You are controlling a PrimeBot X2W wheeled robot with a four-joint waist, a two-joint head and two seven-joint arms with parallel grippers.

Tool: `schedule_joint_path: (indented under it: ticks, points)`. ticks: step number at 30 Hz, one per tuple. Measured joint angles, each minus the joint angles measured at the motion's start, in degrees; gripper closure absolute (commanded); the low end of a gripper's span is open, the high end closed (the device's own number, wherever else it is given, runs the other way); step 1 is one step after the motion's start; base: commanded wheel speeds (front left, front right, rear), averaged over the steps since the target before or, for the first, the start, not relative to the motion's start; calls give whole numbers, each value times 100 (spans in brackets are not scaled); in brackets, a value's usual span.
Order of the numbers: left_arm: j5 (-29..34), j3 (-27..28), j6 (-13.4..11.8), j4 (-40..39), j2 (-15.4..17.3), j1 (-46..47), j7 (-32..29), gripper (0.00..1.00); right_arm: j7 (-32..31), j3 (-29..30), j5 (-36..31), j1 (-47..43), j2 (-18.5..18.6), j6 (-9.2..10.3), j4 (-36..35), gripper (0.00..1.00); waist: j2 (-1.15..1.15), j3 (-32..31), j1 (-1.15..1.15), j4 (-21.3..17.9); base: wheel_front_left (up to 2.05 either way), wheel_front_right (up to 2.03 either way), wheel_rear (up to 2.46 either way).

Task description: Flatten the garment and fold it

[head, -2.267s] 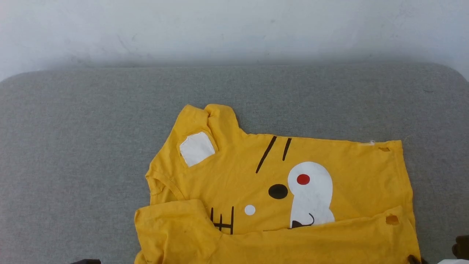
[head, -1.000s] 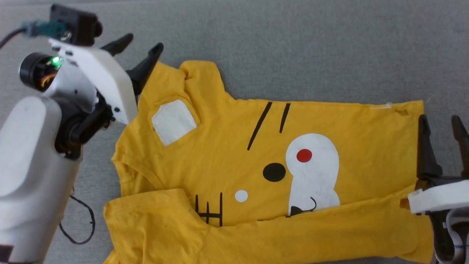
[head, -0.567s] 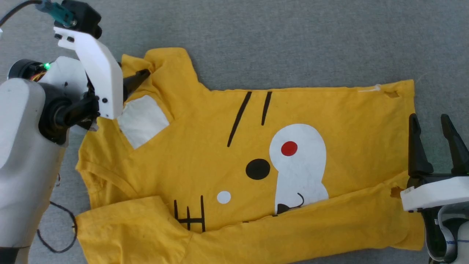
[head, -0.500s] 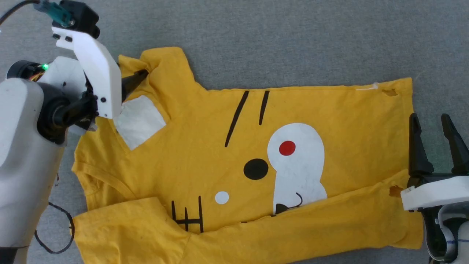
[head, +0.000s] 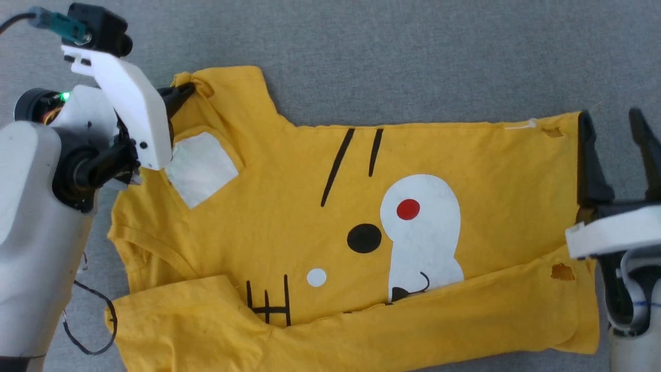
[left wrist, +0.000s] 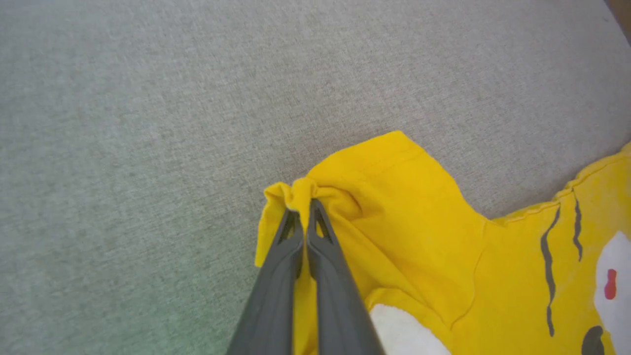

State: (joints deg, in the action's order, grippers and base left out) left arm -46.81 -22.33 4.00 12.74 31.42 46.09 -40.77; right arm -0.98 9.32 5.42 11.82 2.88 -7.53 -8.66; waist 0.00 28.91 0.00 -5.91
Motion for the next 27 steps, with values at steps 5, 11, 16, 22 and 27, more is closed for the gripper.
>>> schedule_joint_path:
  ticks: [5,11,16,22,27]
  points:
    - [-16,11,44,-89,-46,-136,202,100,-799,135,12,501,-4,0,-233,0,0,-138,0,169,0,0,0]
    - [-56,12,48,-259,-65,-175,253,100,-2654,530,-188,714,11,-1,48,0,0,-145,0,360,0,0,0]
    - [-64,5,48,-288,-71,-192,252,100,-3624,386,12,719,330,-1,230,0,0,7,0,426,0,0,0]
    - [-71,2,48,-308,-71,-193,252,100,-3784,315,261,888,609,-1,509,0,0,196,0,471,0,0,0]
    - [-111,5,49,-326,-67,-170,246,100,-3864,359,375,1162,619,0,716,71,0,317,0,507,0,0,0]
